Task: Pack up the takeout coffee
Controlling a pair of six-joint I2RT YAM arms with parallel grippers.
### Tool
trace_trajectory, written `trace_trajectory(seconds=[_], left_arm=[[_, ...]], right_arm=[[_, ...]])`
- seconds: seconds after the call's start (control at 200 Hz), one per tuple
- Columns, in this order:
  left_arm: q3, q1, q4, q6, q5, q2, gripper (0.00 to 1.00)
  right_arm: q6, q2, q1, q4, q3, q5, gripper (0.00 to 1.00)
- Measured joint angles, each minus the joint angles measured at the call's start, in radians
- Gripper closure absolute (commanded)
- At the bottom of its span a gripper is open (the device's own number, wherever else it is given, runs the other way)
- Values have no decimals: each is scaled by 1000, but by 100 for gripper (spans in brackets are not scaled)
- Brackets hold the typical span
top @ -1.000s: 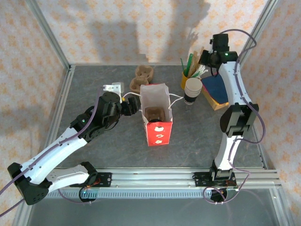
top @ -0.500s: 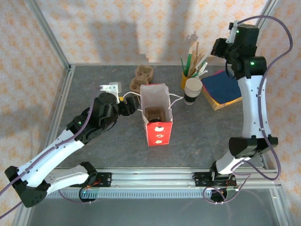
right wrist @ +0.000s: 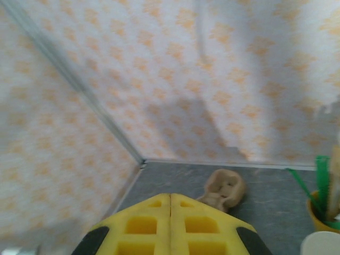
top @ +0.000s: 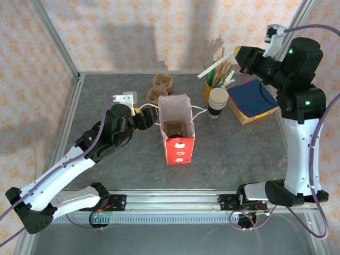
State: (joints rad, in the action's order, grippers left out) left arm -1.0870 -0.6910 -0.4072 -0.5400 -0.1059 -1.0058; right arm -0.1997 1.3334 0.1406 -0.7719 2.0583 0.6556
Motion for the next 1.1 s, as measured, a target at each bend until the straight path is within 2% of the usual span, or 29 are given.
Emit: trace_trajectory(seconds=[0.31,0.591,0.881,1.096], left_arm=[[0,0,-1,0,-12,5,25],[0,0,-2,0,-19,28,26],[0,0,-5,0,-38,40,26],[0,0,-6,0,-45,47,26]], right_arm=[[-78,-10,212,-8,-102,5,100],[-85,-10,354,-29,-113,-109,100],[-64,-11,430,-21,-233,-212,100],[-32,-10,452,32,-329,-214,100]])
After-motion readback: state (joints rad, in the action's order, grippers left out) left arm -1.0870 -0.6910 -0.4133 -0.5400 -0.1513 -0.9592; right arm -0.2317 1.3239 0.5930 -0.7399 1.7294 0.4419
